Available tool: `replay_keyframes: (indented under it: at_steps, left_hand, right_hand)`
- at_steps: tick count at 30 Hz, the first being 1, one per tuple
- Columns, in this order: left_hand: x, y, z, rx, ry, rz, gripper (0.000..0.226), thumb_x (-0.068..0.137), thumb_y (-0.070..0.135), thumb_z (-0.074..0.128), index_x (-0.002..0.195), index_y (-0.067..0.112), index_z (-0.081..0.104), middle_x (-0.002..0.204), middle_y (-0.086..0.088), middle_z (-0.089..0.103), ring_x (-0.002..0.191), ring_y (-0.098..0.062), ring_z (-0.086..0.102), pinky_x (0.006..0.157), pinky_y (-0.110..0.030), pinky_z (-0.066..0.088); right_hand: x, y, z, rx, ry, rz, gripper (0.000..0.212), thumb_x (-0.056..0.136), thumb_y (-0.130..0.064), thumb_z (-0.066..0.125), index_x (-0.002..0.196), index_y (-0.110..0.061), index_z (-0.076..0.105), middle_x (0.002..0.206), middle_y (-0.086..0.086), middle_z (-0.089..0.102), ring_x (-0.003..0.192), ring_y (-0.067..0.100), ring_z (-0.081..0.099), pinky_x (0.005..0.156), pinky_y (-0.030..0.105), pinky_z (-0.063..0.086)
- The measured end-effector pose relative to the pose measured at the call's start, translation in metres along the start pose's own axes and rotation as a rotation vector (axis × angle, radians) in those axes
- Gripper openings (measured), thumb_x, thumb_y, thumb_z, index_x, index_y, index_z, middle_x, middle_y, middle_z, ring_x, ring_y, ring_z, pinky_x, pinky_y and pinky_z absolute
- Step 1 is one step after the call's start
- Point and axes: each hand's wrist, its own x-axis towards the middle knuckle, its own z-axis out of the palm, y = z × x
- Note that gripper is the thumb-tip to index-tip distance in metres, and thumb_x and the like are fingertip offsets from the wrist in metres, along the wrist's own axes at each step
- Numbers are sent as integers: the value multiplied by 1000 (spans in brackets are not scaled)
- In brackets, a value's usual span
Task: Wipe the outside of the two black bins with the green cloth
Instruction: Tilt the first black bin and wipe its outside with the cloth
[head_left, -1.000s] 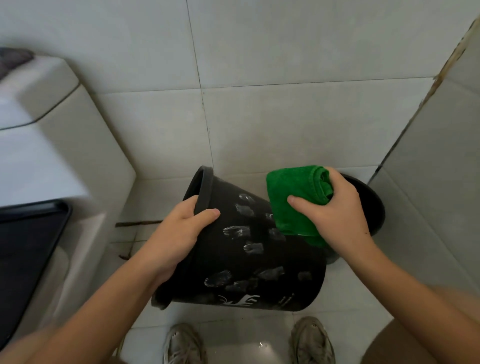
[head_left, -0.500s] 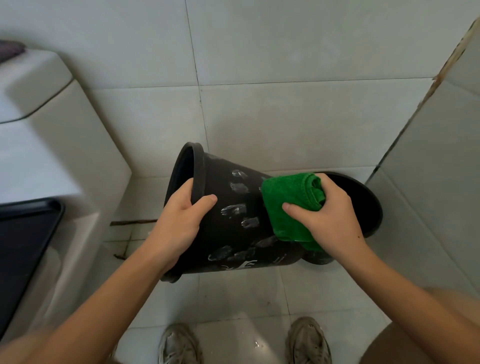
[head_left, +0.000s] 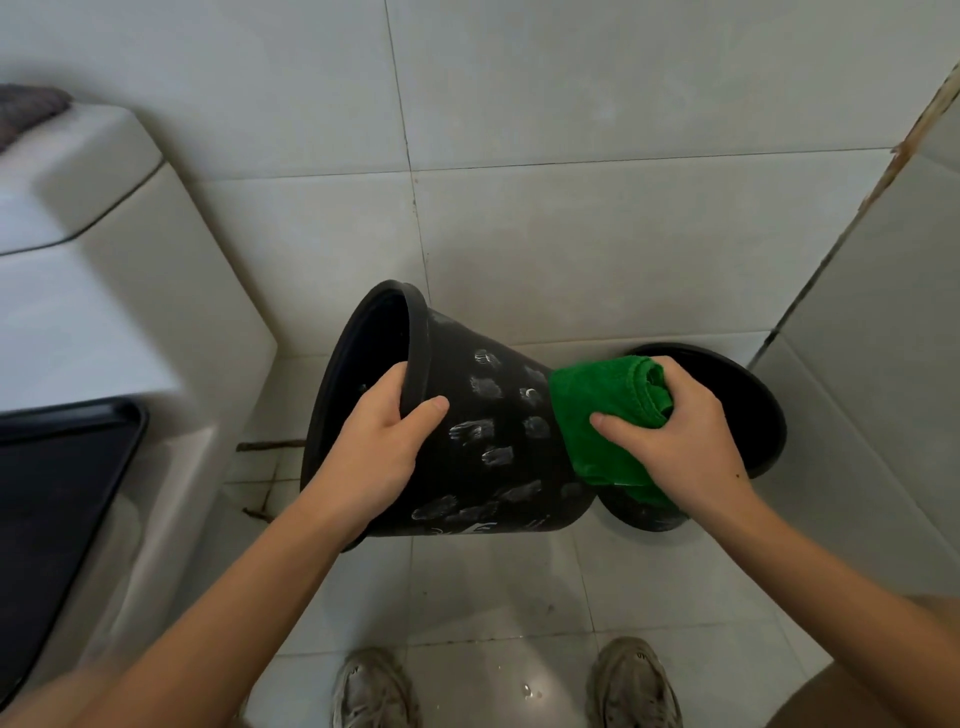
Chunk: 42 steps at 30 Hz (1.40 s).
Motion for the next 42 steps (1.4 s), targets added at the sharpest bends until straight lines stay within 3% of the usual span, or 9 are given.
replay_keyframes:
  at_steps: [4,7,12,19,25,30,34,38,42]
  left_hand:
    - [0,-1,7,-14,-41,21,29,100,20,49,128,24,55,114,6,69,107,-13,65,97,-42,53]
    - [-3,0,13,-88,-66,47,28,100,13,49,124,23,58,110,6,72,103,-11,67,92,-35,55]
    - [-7,-3,11,-206,-55,63,28,98,5,48,121,14,62,106,2,74,99,-13,70,76,-20,55]
    - [-14,-4,3,-197,-135,96,25,97,12,48,116,16,63,106,-2,73,98,-17,70,80,-27,57]
    - [-14,-3,4,-243,-134,110,26,97,8,48,116,12,63,104,-5,74,96,-18,71,75,-23,55]
    - [-16,2,7,-236,-159,118,27,89,20,52,113,15,63,103,-6,73,97,-22,70,81,-31,58]
    - [-17,4,10,-256,-133,118,23,93,10,51,112,13,64,103,-10,72,97,-26,69,84,-34,58]
    - [-20,6,10,-242,-145,96,24,95,5,50,112,14,64,103,-9,72,96,-25,70,84,-36,59]
    - [-21,6,10,-232,-141,72,26,94,2,52,112,16,64,103,-8,73,96,-25,70,84,-38,59]
  right_hand:
    - [0,-13,11,-57,-11,-100,41,72,-16,82,105,-24,59,92,-13,67,86,-1,65,75,16,54]
    - [-1,-19,25,-120,-26,-173,43,72,-18,82,109,-21,60,90,-10,68,87,5,66,76,23,54]
    - [-7,-22,36,-116,-102,-239,40,72,-18,81,99,-28,53,78,-23,58,80,1,62,65,7,45]
    - [7,-18,24,-193,4,-195,39,65,-12,75,97,-27,59,76,-6,67,76,17,65,67,34,53]
    - [-14,-26,34,-198,-54,-435,49,66,-22,72,114,-21,63,100,-9,69,93,5,62,79,12,46]
    - [2,-18,23,-182,13,-323,58,66,-6,72,118,-30,62,98,-22,63,96,4,62,81,8,44]
    - [-6,-24,27,-156,-45,-368,48,66,-24,74,113,-26,64,108,-16,68,100,2,63,85,12,46]
    - [-5,-26,24,-49,-20,-286,41,66,-52,74,97,-27,63,102,-16,70,95,-3,65,83,26,54]
    - [-6,-26,27,-37,-17,-275,41,67,-59,73,92,-29,62,99,-13,71,89,0,67,78,34,56]
